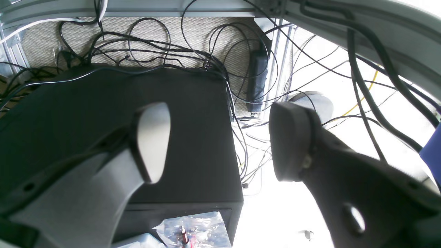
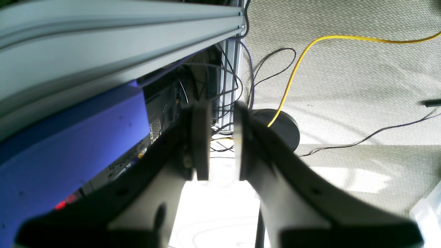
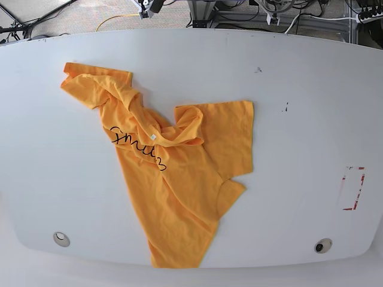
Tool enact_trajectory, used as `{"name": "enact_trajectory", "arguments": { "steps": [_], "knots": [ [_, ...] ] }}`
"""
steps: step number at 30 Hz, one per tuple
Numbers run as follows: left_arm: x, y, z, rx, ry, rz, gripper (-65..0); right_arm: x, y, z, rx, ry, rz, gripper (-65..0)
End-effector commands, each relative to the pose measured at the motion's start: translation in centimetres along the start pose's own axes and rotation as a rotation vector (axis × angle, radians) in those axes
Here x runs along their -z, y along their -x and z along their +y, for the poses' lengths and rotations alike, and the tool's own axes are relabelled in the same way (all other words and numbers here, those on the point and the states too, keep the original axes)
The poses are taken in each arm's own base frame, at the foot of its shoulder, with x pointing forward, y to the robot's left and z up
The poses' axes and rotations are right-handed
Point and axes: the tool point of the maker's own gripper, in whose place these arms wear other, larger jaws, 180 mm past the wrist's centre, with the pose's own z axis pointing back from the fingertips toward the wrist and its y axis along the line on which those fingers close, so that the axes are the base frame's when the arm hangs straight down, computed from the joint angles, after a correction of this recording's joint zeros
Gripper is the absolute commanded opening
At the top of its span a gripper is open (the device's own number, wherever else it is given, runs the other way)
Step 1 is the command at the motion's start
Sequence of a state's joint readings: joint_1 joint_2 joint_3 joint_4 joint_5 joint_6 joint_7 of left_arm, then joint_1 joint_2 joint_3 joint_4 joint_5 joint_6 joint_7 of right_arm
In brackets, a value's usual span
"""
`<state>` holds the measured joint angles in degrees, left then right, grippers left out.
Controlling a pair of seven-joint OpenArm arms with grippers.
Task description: Fold the T-shirt properly
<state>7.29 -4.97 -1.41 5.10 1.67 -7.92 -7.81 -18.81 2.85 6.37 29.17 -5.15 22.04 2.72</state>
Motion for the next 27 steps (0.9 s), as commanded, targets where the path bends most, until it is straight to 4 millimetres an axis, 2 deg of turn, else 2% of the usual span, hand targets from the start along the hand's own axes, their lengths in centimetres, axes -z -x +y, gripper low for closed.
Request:
{"name": "enact_trajectory", "arguments": {
  "steps": [1,2,3,7,17,27],
  "knots": [
    [-0.1,0.6,0.2,0.026,-0.006,0.007,-22.9,-0.7,0.2,-0.7,-0.014,0.025,-0.013,-54.2],
    [0.0,0.2,0.0,0.003,0.001,-0.002,-23.6,0.1,-1.3,-0.4,-0.018,0.006,-0.021,-54.4],
    [0.0,0.2,0.0,0.003,0.001,-0.002,-23.6,0.2,-1.9,-0.4,-0.02,0.006,-0.029,-54.5],
    [0.0,0.1,0.1,0.004,-0.001,-0.002,-23.6,0.3,-2.3,-0.4,-0.022,0.005,-0.035,-54.5],
    [-0.1,-0.1,0.3,-0.003,-0.004,-0.014,-23.6,0.2,-2.4,-0.5,-0.023,0.008,-0.04,-54.9],
    [-1.1,1.1,0.4,-0.005,-0.007,-0.173,-23.9,-1.3,-1.3,-0.8,-0.017,0.032,-0.116,-54.9]
  ]
}}
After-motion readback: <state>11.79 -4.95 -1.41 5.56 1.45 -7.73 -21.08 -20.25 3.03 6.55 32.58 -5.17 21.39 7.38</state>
